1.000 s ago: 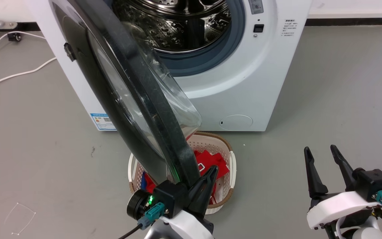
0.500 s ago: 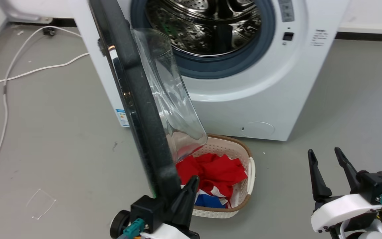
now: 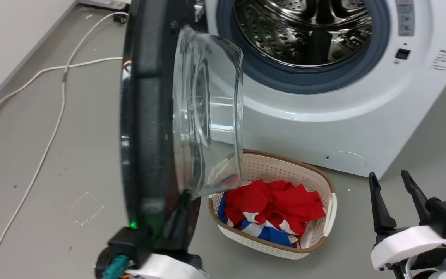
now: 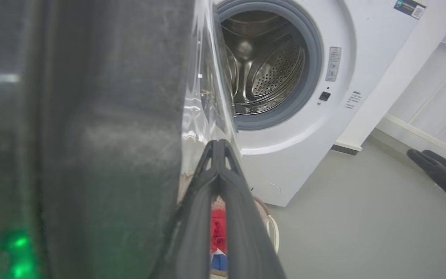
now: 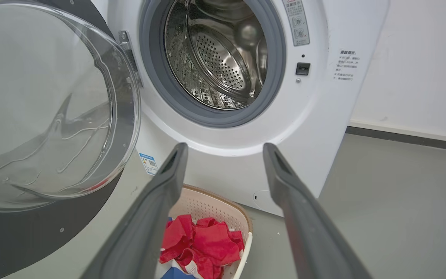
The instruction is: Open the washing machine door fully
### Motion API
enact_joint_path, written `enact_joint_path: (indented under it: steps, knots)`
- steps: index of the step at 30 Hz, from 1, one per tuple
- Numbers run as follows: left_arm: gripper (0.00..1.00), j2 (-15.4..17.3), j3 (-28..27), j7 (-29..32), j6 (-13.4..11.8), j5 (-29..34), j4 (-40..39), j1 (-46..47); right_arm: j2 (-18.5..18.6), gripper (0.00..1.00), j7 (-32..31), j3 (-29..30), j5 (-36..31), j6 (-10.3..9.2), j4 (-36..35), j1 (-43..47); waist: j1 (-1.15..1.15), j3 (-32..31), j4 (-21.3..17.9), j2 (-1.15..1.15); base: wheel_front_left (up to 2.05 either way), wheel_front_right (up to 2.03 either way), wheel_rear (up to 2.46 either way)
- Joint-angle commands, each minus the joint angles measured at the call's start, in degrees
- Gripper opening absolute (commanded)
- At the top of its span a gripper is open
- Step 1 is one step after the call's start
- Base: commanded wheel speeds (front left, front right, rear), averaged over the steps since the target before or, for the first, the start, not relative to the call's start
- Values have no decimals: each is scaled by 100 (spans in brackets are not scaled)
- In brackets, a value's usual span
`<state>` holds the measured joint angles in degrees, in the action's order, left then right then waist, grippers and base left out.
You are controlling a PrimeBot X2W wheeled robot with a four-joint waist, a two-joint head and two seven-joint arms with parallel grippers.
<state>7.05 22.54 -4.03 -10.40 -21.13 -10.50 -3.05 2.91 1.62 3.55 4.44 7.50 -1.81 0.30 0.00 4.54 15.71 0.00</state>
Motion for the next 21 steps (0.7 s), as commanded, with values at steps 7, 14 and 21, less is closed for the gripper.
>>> enact_joint_path:
  steps: [7,14,21]
  knots:
    - [0,276,-820,-389,-194,-229,134,150,-6,100,-78,48,-97,-1,-171,-36,0,164,263,0,0,0,0]
    - [0,703,-1743,-635,-260,-529,479,398,-5,100,-132,22,-196,-1,-357,-189,0,399,220,0,0,0,0]
    - [0,1062,-2471,-868,-89,-907,915,775,-6,100,-208,70,-288,-1,-459,-375,0,766,89,0,0,0,0]
